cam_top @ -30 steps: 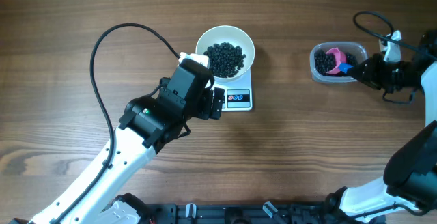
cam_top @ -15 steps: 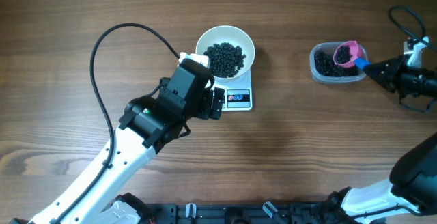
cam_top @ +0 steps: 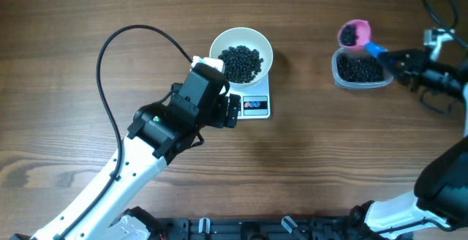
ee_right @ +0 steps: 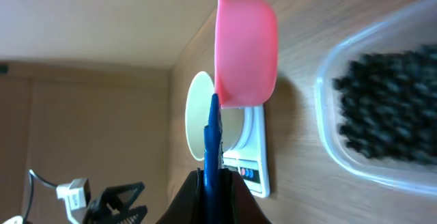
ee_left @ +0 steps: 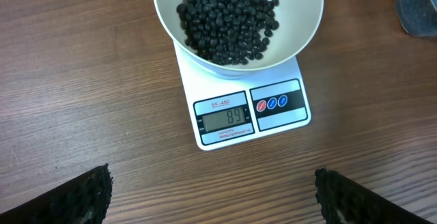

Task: Scoop item into bowl and weigh 150g on scale
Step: 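Lift the filled pink cup and carry it over the white bowl, then tilt the pink cup with the right gripper to pour beans into bowl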

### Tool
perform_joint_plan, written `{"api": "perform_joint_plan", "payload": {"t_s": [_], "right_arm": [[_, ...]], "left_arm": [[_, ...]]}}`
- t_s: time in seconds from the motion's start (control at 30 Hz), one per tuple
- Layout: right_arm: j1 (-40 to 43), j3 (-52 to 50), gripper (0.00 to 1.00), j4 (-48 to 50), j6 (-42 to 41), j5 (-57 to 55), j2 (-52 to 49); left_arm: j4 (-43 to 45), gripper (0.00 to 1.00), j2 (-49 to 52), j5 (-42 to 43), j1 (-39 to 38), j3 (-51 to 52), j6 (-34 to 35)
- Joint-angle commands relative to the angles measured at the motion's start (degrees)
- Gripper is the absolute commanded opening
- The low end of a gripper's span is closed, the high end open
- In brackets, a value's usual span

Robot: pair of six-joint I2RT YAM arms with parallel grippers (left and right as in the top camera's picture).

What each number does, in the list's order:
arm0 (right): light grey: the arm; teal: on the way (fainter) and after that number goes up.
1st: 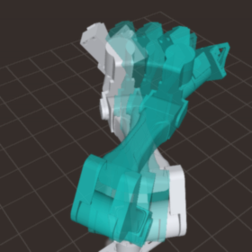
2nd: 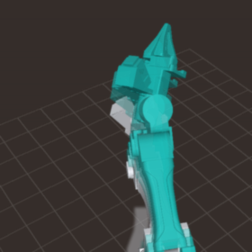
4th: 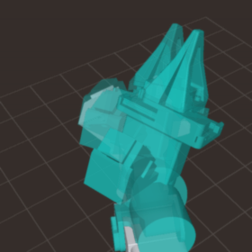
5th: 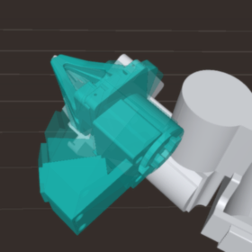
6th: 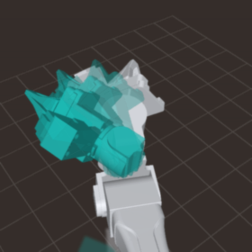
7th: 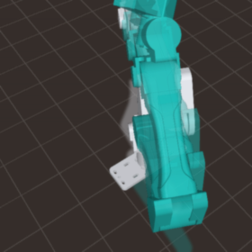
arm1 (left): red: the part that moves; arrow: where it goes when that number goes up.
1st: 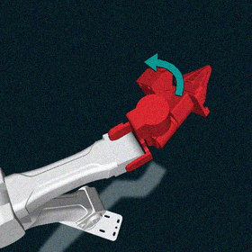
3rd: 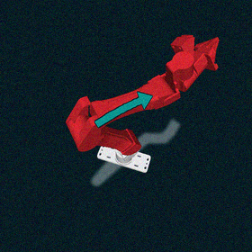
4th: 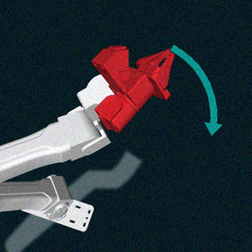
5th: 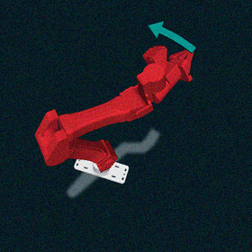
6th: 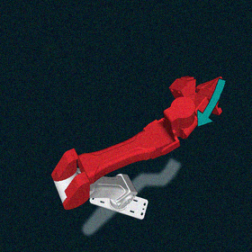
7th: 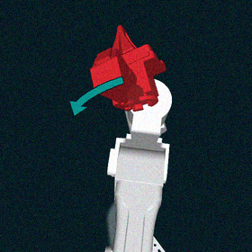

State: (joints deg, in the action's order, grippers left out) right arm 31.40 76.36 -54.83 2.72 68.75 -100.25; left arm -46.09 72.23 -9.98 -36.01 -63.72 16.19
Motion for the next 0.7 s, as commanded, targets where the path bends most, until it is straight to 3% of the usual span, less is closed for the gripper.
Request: {"api": "perform_joint_plan", "payload": {"t_s": [0.0, 0.17, 0.3, 0.4, 0.67], "right_arm": [[-7.78, 0.24, 0.04, 7.8, -9.84, 6.58, -0.02], [-20.5, 0.24, 0.04, 29.42, -26.03, 6.58, -0.02], [-27.06, 0.24, 0.04, 38.58, -28.74, 6.19, -0.04], [-28.98, 0.24, 0.04, 38.73, -26.32, 3.69, -0.04], [-32.79, 0.17, 0.04, 37.13, -6.58, -12.9, -0.04]], "left_arm": [[0.17, 1.0, 0.11, 0.48, -0.15, -0.9, -0.76], [0.17, 1.0, 0.11, 0.48, -0.15, -0.9, -0.76], [0.17, 1.0, 0.11, 0.48, -0.15, -0.9, -0.74], [0.17, 1.0, 0.11, 0.48, -0.15, -0.9, -0.76], [0.17, 1.0, 0.11, 0.48, -0.15, -0.9, -0.76]]}}
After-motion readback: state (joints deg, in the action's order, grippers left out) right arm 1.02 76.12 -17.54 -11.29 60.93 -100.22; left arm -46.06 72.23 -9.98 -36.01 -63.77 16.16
